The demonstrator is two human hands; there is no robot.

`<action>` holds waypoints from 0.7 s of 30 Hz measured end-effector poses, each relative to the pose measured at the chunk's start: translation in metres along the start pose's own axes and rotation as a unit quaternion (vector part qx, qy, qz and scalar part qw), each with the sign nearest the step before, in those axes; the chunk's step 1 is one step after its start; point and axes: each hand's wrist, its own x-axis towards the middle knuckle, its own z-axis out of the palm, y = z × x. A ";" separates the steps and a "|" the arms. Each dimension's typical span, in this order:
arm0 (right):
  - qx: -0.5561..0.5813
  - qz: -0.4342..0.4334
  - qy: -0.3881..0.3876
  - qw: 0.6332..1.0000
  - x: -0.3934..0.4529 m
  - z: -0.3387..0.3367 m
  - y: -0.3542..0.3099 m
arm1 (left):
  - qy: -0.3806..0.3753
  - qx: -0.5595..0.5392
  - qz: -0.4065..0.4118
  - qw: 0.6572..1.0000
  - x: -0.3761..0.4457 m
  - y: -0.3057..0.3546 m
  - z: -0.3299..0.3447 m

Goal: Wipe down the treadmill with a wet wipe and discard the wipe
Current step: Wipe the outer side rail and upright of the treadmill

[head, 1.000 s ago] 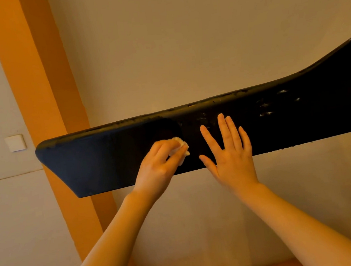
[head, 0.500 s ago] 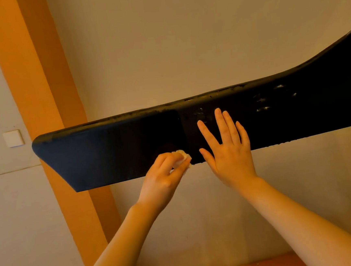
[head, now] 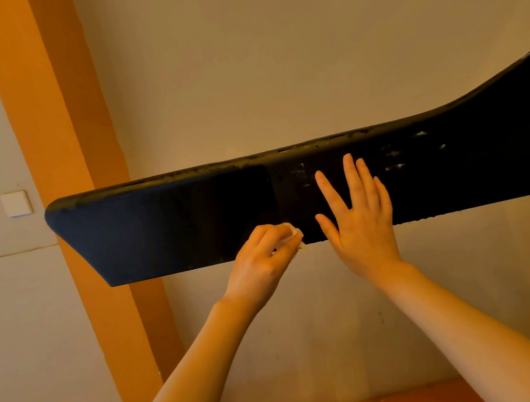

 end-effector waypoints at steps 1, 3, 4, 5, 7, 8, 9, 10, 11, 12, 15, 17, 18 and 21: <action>-0.001 0.001 0.000 1.000 0.000 0.000 0.000 | 0.007 0.000 0.005 1.000 0.000 0.002 -0.001; -0.005 0.002 -0.001 1.000 0.000 0.001 -0.001 | 0.020 0.016 0.020 0.999 0.003 0.002 -0.003; -0.008 0.003 -0.002 1.000 0.000 0.001 0.000 | 0.018 0.012 0.017 1.000 0.007 0.002 -0.004; -0.012 0.003 -0.004 1.000 0.000 0.002 0.000 | 0.032 0.016 0.029 0.999 0.010 -0.002 -0.005; -0.019 0.003 -0.006 1.000 -0.001 0.002 0.000 | 0.070 0.035 0.051 0.996 0.020 0.003 -0.013; -0.023 0.002 -0.006 1.000 -0.001 0.002 0.000 | 0.085 0.056 0.067 0.992 0.025 0.004 -0.016; -0.027 0.002 -0.008 1.000 -0.001 0.002 0.000 | 0.099 0.090 0.100 0.986 0.029 0.001 -0.019; -0.029 0.002 -0.009 1.000 0.000 0.002 0.001 | 0.107 0.143 0.143 0.973 0.031 -0.001 -0.018; -0.030 0.002 -0.009 1.000 0.000 0.003 0.001 | 0.117 0.198 0.192 0.954 0.031 -0.005 -0.017; -0.030 0.002 -0.007 1.000 -0.001 0.003 0.001 | 0.119 0.239 0.227 0.936 0.030 -0.010 -0.017; -0.030 0.005 -0.005 1.000 -0.001 0.004 0.000 | 0.119 0.252 0.242 0.929 0.028 -0.014 -0.015; -0.031 0.004 -0.007 0.999 -0.001 0.004 0.000 | 0.106 0.274 0.258 0.920 0.028 -0.015 -0.017; -0.032 0.004 -0.007 0.999 0.000 0.004 0.000 | 0.102 0.270 0.261 0.921 0.031 -0.014 -0.018; -0.034 0.005 -0.006 0.999 -0.001 0.003 0.001 | 0.173 0.193 0.210 0.943 0.049 -0.008 -0.028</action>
